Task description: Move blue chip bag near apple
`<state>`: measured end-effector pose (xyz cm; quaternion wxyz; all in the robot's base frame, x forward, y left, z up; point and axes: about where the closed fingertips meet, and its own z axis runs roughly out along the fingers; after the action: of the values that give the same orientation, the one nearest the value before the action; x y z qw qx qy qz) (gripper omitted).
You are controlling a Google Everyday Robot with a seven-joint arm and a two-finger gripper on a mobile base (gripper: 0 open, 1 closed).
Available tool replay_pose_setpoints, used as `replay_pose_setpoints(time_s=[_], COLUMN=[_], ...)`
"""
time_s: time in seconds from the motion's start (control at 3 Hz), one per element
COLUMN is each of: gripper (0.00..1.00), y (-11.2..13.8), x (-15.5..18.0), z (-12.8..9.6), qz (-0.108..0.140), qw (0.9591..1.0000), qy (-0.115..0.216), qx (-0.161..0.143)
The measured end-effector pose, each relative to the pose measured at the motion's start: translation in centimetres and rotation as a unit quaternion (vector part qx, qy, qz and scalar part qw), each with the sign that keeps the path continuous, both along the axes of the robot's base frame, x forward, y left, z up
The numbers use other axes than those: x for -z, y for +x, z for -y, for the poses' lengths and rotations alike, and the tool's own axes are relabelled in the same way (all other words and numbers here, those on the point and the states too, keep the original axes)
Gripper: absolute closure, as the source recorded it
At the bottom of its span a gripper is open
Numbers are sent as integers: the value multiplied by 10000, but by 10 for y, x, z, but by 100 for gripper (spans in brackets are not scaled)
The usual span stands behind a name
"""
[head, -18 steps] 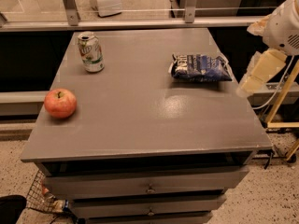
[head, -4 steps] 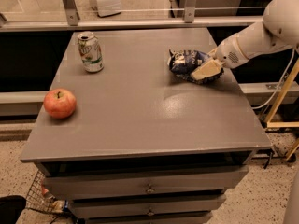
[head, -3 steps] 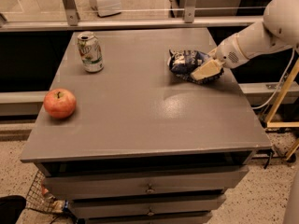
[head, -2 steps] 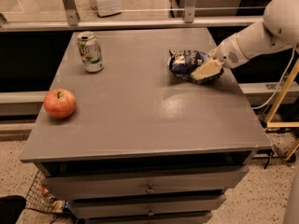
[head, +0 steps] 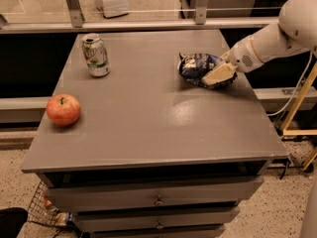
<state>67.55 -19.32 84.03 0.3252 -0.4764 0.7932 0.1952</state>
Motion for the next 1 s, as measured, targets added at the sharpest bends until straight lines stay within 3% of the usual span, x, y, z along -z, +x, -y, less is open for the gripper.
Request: replay_pose_setpoints(time_s=[0.33,1.0], gripper=[100,100], y=[0,-8], x=[0,-88], z=[0,-24], qz=[1,394], qw=[10000,9965], qy=[-3,-734], qx=[-1,17])
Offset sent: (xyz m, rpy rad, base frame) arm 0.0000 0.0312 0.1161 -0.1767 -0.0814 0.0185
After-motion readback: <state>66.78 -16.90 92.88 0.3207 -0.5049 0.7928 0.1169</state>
